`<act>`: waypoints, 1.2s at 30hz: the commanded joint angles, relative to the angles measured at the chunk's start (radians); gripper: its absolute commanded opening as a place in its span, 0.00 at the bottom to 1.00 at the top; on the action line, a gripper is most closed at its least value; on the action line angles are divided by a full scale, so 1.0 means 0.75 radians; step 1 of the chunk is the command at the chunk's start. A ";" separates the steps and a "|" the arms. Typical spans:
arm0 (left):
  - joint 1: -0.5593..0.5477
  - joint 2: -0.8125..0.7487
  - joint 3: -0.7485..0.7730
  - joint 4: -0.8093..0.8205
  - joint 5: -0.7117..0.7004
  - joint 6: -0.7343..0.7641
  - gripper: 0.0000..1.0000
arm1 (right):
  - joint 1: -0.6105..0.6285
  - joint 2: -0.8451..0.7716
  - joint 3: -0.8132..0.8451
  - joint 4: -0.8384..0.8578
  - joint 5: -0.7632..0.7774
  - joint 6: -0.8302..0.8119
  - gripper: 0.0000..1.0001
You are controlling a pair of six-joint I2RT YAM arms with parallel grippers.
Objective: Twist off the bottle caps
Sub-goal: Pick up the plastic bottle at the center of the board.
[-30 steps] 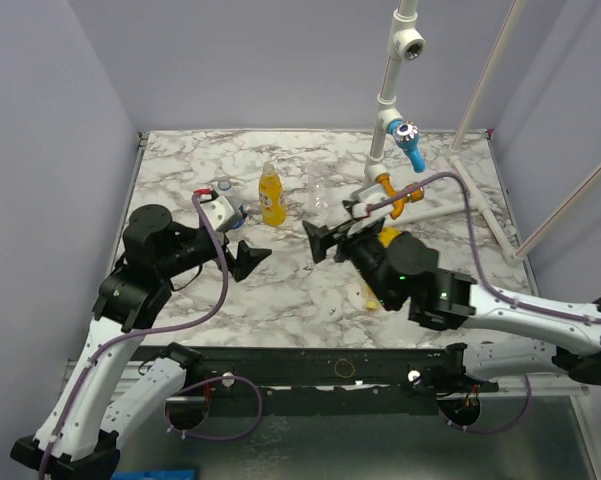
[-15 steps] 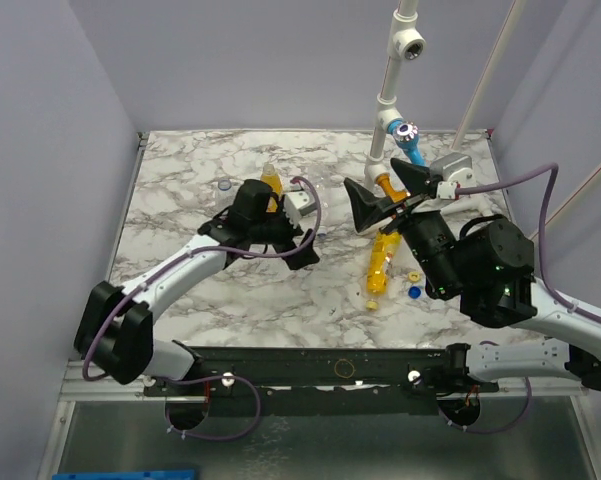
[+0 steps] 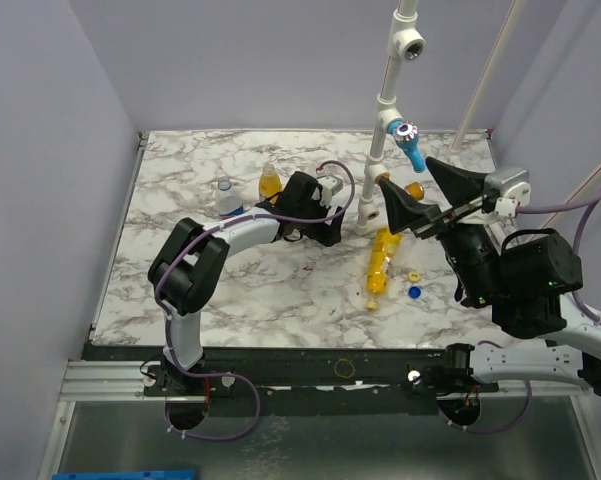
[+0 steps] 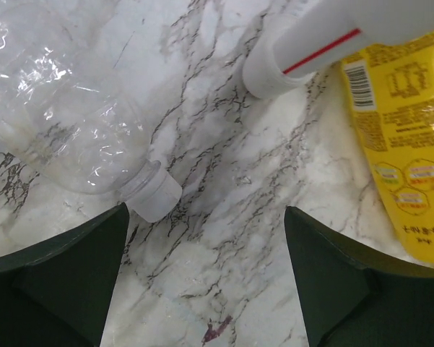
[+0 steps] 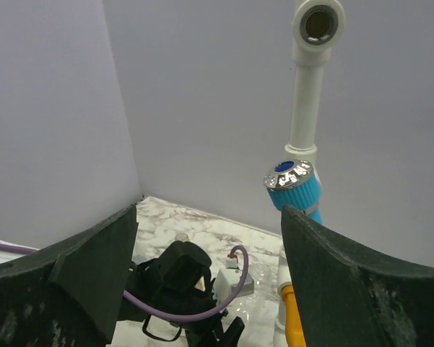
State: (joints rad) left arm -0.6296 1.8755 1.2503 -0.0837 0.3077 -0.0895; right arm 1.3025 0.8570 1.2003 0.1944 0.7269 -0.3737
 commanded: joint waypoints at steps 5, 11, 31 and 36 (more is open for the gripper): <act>-0.022 0.129 0.071 -0.011 -0.322 -0.176 0.83 | 0.007 -0.051 -0.048 -0.006 -0.060 -0.015 0.83; -0.026 0.184 0.097 -0.015 -0.386 -0.189 0.81 | 0.007 -0.067 -0.071 -0.009 -0.106 -0.002 0.83; -0.026 0.120 -0.015 -0.056 -0.315 -0.270 0.23 | 0.006 -0.031 -0.081 0.003 -0.129 0.005 0.82; -0.029 -0.115 -0.135 -0.153 -0.276 -0.193 0.00 | 0.007 0.029 -0.034 -0.007 -0.152 -0.018 0.82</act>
State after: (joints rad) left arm -0.6437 1.9450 1.2224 -0.0971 0.0555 -0.2787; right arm 1.3025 0.8459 1.1435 0.1909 0.6525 -0.3687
